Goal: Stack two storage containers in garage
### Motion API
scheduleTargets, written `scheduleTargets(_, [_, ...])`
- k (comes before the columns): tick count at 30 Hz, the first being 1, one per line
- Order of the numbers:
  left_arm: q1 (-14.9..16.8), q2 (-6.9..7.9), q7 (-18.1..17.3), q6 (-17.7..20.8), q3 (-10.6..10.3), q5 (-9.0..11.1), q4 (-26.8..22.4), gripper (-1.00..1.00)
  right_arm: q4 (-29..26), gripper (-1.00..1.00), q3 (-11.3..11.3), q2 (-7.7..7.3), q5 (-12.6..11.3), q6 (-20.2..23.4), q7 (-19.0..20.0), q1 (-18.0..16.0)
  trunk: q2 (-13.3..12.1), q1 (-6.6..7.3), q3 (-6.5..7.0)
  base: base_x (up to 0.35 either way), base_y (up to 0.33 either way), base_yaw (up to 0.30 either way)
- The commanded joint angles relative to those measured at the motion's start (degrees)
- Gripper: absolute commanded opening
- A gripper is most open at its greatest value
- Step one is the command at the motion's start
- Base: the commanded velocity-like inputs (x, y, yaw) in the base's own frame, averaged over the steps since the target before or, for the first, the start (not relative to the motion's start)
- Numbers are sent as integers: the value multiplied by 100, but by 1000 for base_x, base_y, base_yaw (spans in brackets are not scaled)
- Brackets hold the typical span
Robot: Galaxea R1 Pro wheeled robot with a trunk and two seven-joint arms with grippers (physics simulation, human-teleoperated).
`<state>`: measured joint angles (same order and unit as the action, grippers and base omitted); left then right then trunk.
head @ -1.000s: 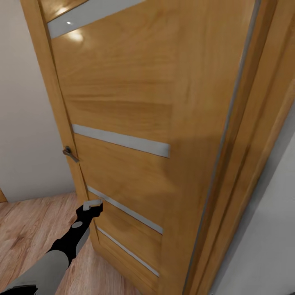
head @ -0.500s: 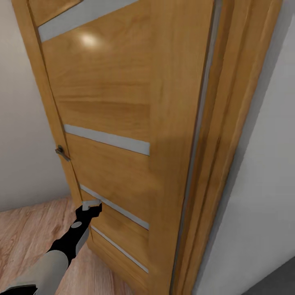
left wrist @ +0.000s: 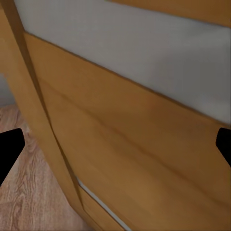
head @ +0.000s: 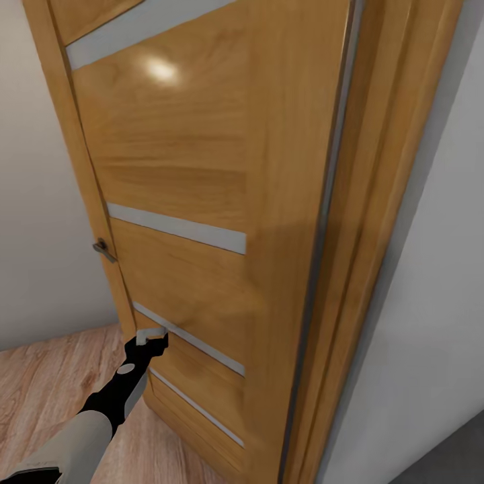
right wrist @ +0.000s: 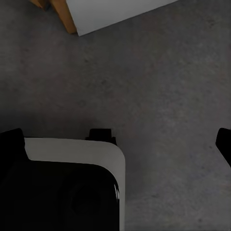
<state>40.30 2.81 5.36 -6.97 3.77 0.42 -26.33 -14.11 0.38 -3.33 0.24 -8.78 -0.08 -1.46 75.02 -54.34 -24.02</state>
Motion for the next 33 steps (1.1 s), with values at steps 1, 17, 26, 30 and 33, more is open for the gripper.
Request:
scheduleTargets(1, [4,0,9,-18,2,4,5,100,4,100,2,-1,2,-19,-1,-3,4,0,-6,0,49,-4])
scheduleTargets(17, [4,72,9,-19,8,5,5,100,4,100,2,-1,2,-19,-1,-3,4,0,-6,0,10,-1])
scheduleTargets(26, [4,73,9,-18,5,7,5,100,4,100,2,-1,2,-19,-1,-3,4,0,-6,0,0,0])
scheduleTargets(30, [4,73,9,-22,8,4,5,100,4,100,5,-1,2,-23,-1,-3,4,0,-6,0,0,0])
scheduleTargets(33, [4,77,9,-20,9,3,5,100,4,100,5,-1,2,-32,-1,-3,4,0,-6,0,0,0])
